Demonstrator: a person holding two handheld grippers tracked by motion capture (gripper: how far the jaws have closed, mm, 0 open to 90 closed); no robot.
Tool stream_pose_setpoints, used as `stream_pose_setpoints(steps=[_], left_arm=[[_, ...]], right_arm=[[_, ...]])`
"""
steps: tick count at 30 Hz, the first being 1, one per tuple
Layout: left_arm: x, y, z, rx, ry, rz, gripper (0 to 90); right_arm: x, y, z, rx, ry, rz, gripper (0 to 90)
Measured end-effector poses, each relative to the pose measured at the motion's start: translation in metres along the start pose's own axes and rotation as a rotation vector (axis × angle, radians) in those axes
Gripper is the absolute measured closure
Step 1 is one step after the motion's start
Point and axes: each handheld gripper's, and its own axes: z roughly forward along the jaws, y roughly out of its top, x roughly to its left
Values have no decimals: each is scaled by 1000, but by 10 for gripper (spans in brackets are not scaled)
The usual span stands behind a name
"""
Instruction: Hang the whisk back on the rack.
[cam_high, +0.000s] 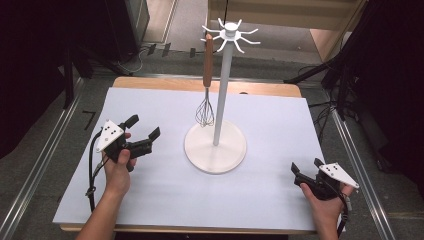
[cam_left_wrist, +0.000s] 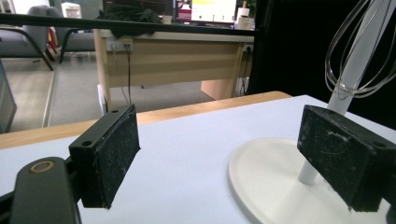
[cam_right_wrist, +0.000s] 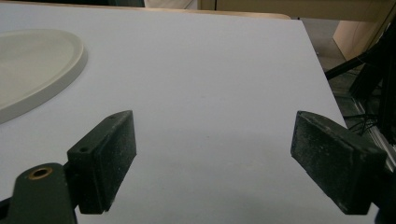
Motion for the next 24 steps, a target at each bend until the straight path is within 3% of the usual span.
stream_pose_setpoints(steps=[4,6,15,24], left_arm=[[7,-8,-10,13,29,-17,134],[11,-11,-14,26,47,-23,135],[23,-28,-35,37,104,-50,136],[32,-39,-54,65,165,-50,136]], right_arm=[[1,0,0,-4,-18,4,140],[4,0,1,9,-66,-11,139],[4,0,1,2,-60,-14,143],[5,0,0,-2,-61,-21,143]])
